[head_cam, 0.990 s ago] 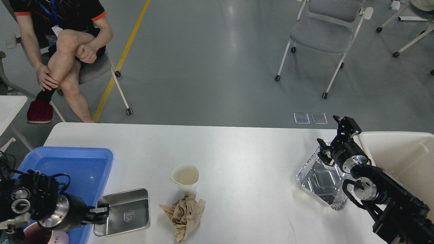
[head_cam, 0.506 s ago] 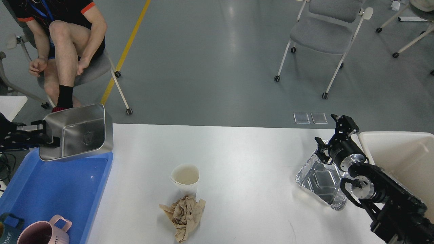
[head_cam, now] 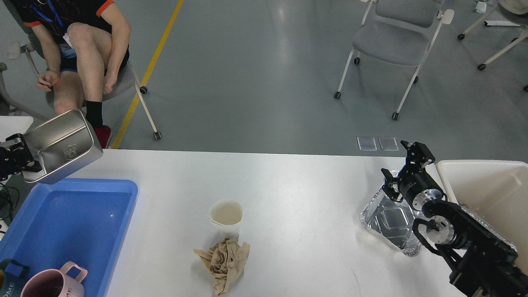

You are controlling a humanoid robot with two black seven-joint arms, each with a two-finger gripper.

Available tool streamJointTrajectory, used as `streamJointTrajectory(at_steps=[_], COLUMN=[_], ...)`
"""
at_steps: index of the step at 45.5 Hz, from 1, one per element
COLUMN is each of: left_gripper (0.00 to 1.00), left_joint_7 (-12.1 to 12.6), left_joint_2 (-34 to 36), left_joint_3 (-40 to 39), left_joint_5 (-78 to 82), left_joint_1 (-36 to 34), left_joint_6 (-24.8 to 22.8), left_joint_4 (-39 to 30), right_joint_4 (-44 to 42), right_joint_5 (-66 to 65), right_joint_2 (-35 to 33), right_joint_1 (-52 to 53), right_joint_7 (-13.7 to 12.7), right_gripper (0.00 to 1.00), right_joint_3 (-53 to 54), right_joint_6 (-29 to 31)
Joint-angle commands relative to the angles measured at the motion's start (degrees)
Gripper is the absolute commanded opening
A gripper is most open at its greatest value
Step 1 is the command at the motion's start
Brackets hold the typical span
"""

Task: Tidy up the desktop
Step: 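Lift the steel box and lower it into the blue tray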

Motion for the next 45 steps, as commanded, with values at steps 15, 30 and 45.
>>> streamJointTrajectory(at_steps=[15, 30, 45], left_gripper=[0.00, 0.01, 0.22], left_joint_7=[-0.9, -1.0, -1.0], left_joint_2=[-20.5, -26.2, -27.7], left_joint_3=[0.5, 0.6, 0.7], left_joint_5=[1.0, 1.0, 1.0], left_joint_1=[11.9, 11.7, 11.7], left_joint_6=[12.4, 18.1, 22.2], left_joint_4=[26.3, 31.8, 32.0], right_joint_4=[-0.1, -0.1, -0.2], right_joint_5=[0.0, 0.0, 0.0], right_joint_2=[0.1, -0.1, -0.2], right_joint_1=[-0.6, -1.1, -1.2], right_joint_7=[0.0, 0.0, 0.0], right_gripper=[1.00, 1.00, 1.00], right_joint_3=[0.0, 0.0, 0.0], right_joint_6=[0.1, 0.1, 0.1])
